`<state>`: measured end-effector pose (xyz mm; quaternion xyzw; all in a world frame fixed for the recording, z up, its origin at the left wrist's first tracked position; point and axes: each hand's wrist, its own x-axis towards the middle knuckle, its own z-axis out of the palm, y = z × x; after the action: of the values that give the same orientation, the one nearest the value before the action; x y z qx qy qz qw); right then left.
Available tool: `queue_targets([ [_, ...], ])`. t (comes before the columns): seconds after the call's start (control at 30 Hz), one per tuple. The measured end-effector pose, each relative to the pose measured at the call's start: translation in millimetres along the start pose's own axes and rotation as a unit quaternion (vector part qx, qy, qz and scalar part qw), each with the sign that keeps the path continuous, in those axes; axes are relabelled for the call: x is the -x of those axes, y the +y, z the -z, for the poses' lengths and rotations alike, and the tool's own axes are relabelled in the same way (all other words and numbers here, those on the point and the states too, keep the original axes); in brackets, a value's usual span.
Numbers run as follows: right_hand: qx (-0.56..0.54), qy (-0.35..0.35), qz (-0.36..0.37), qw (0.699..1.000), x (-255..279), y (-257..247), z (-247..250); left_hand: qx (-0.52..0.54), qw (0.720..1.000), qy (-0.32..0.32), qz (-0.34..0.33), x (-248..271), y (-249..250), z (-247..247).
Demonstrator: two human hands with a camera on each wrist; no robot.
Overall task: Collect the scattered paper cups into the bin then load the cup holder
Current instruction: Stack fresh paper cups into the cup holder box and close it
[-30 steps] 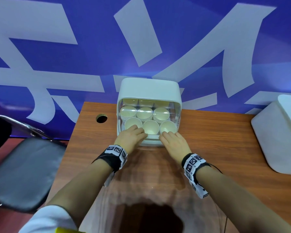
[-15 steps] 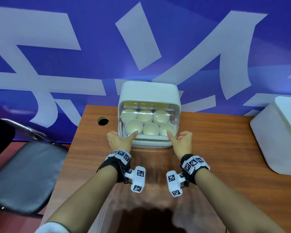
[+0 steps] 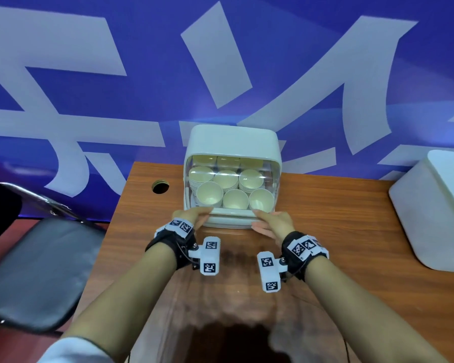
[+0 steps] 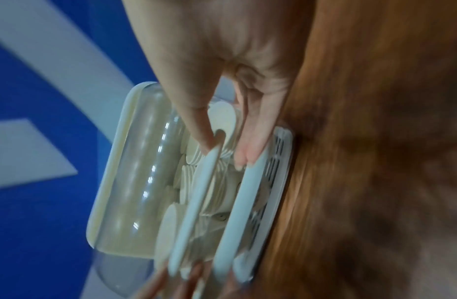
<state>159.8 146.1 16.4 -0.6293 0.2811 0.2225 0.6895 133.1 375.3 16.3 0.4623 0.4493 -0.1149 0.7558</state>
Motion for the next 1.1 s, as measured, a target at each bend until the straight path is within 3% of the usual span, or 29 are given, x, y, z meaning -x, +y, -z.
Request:
queue_targets([
  [0.23, 0.161, -0.010, -0.028, 0.987, -0.9, -4.1, 4.0, -0.111, 0.994, -0.014, -0.009, -2.8, -1.5, 4.1],
  [0.47, 0.141, -0.019, -0.050, 0.989, 1.8, 5.3, 2.9, -0.153, 0.987, -0.029, 0.029, -5.4, -12.6, 8.7],
  [0.63, 0.159, -0.007, -0.037, 0.987, 0.4, 6.6, 1.7, -0.053, 0.993, -0.048, 0.090, -6.5, -15.2, 9.8],
  [0.77, 0.202, -0.005, -0.046, 0.978, 4.5, 6.1, -4.0, -0.098, 0.993, -0.066, 0.031, 4.0, -15.7, 7.0],
  [0.83, 0.225, -0.005, -0.051, 0.973, 6.3, 5.2, -7.8, -0.103, 0.989, -0.094, 0.044, 8.6, -13.5, 8.6],
  [0.93, 0.240, -0.002, -0.069, 0.968, 15.8, -2.4, -10.8, -0.108, 0.990, -0.082, 0.036, 16.8, -7.8, 15.1],
  [1.1, 0.221, -0.091, -0.053, 0.970, 45.7, -26.0, -13.0, -0.134, 0.984, -0.117, 0.012, 35.7, 20.3, 18.1],
])
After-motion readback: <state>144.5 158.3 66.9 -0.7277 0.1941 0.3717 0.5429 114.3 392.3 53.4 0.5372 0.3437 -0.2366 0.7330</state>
